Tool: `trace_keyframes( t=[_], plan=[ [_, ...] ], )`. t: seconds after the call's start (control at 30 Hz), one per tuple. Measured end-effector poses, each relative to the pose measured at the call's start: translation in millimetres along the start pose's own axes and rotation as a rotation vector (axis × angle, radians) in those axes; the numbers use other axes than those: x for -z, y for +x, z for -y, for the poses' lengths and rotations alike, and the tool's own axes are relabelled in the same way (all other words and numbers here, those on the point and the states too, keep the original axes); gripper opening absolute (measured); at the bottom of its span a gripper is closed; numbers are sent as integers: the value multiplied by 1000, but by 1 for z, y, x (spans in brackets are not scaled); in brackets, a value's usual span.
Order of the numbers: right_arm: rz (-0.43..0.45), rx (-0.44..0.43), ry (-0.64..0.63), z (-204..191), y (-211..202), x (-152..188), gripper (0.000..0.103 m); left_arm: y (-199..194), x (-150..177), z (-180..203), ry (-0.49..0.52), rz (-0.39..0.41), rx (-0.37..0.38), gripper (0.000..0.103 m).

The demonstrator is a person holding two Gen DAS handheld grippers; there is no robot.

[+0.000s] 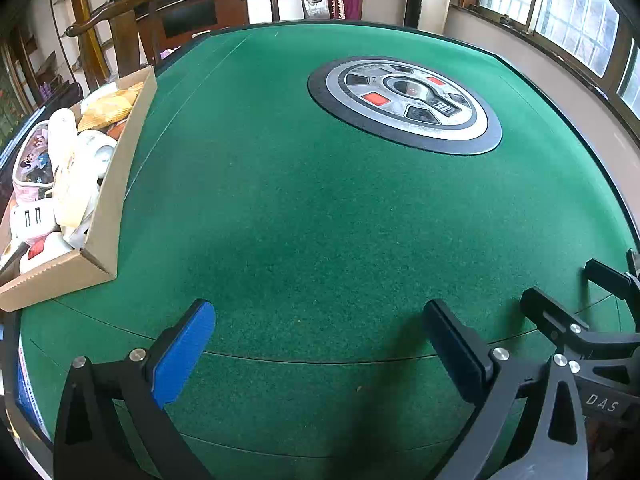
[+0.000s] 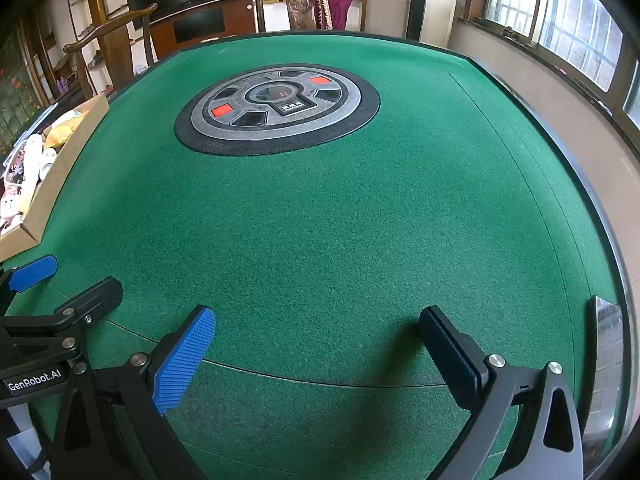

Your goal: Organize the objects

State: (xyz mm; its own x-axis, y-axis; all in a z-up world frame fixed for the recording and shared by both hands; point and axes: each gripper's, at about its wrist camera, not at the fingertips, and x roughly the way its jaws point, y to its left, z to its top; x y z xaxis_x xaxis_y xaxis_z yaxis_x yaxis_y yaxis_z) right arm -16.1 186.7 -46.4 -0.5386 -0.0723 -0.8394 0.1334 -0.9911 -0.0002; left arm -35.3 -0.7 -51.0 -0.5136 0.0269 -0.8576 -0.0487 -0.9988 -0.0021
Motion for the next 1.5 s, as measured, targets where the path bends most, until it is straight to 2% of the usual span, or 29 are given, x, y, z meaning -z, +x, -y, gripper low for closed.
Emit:
trace_keyframes(
  t=[0.77,0.83,0.9,1.5],
  plan=[
    [-2,6,9,3,2,-2,103,0,1,0,0,1,0,103],
    [-2,11,26,3,3,-3,103,-2,2,5,34,9,21,98],
    [-4,33,49,5,5,-4,103,-1,3,14,90,-2,53,103],
    [-4,36,49,2,3,-3,103,-3,2,15,84,1,54,103]
  ],
)
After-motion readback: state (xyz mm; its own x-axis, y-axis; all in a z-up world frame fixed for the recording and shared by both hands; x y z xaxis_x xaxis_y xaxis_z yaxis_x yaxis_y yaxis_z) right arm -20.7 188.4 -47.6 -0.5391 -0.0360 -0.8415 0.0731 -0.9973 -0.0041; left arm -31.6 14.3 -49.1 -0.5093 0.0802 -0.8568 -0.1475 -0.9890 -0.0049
